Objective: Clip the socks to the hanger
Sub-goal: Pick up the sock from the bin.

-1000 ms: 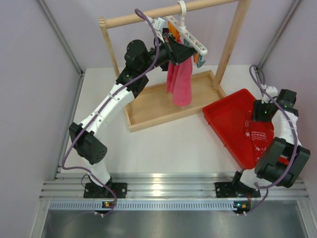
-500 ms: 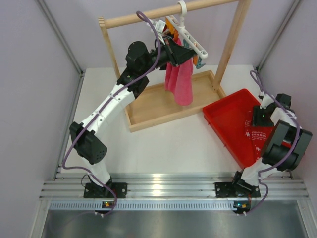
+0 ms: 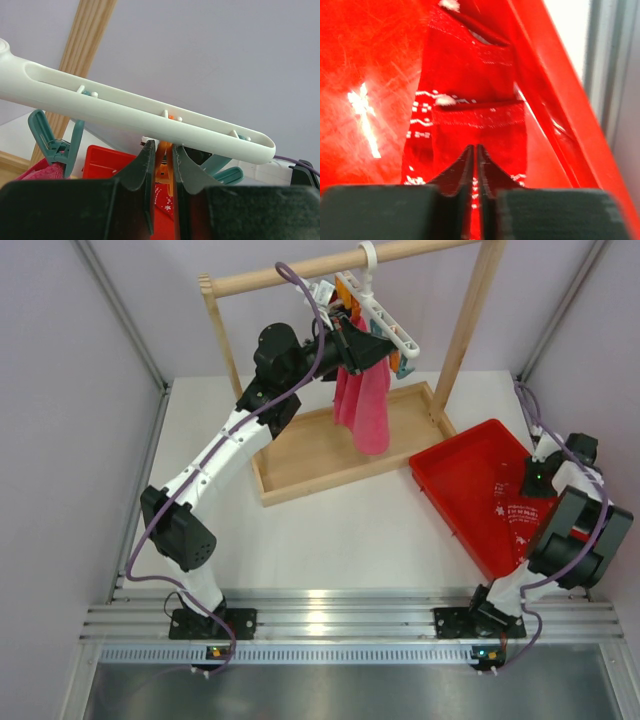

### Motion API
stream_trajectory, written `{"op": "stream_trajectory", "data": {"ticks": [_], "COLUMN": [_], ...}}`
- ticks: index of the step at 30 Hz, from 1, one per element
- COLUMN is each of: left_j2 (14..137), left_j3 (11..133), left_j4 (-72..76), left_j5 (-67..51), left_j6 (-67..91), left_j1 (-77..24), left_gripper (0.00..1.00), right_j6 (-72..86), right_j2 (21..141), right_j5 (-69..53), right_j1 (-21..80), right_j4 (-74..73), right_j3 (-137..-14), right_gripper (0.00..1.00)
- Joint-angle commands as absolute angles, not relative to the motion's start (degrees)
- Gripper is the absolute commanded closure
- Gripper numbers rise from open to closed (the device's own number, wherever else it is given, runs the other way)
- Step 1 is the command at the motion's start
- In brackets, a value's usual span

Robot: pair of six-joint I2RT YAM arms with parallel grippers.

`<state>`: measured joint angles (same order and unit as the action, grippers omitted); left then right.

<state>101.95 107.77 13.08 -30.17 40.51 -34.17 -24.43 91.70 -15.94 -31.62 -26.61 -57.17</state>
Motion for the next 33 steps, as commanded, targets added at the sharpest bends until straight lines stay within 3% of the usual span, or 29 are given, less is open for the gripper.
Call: {"op": "stream_trajectory", "data": {"ticks": [1, 2, 3, 5, 13, 22, 23, 26, 33], "left_j2": [101.1, 101.1, 101.1, 101.1, 100.8, 101.2, 101.2, 101.2, 100.6], "left_j3": [107.4, 107.4, 107.4, 107.4, 107.0, 107.0, 107.0, 106.9, 106.6], "left_j4": [14.3, 14.3, 14.3, 14.3, 14.1, 14.2, 14.2, 13.9, 13.1], "left_j5": [-27.9, -27.9, -27.9, -27.9, -28.1, -28.2, -28.1, -28.2, -28.1], "left_j6": [40.6, 40.6, 40.6, 40.6, 40.7, 40.9, 40.9, 40.9, 40.3], "left_j1": [-33.2, -33.2, -33.2, -33.2, -33.3, -33.0, -33.0, -32.9, -32.9], "left_gripper": [1.0, 1.0, 1.0, 1.0, 1.0, 1.0, 1.0, 1.0, 1.0], "right_j6": [-25.6, -25.7, -25.7, -25.1, -24.6, -24.6, -24.8, -25.7, -30.7], "right_j2": [88.0, 87.7, 87.5, 87.3, 92.5, 95.8, 95.8, 94.1, 84.5], "right_j5": [-17.9, -17.9, -18.1, -18.4, -17.1, -17.8, -18.0, -19.0, -26.9], "right_j1": [-33.2, -33.2, -33.2, -33.2, -33.2, -33.2, -33.2, -33.4, -35.2], "right_j4": [-27.9, -28.2, -28.3, -27.6, -22.3, -20.7, -20.5, -22.1, -30.3], "right_j3": [-60.5, -60.4, -60.1, -58.9, -56.6, -56.5, -56.3, -56.5, -59.4], "right_gripper": [0.92, 0.84, 0.66, 0.49, 0.45, 0.66, 0.71, 1.0, 1.0]}}
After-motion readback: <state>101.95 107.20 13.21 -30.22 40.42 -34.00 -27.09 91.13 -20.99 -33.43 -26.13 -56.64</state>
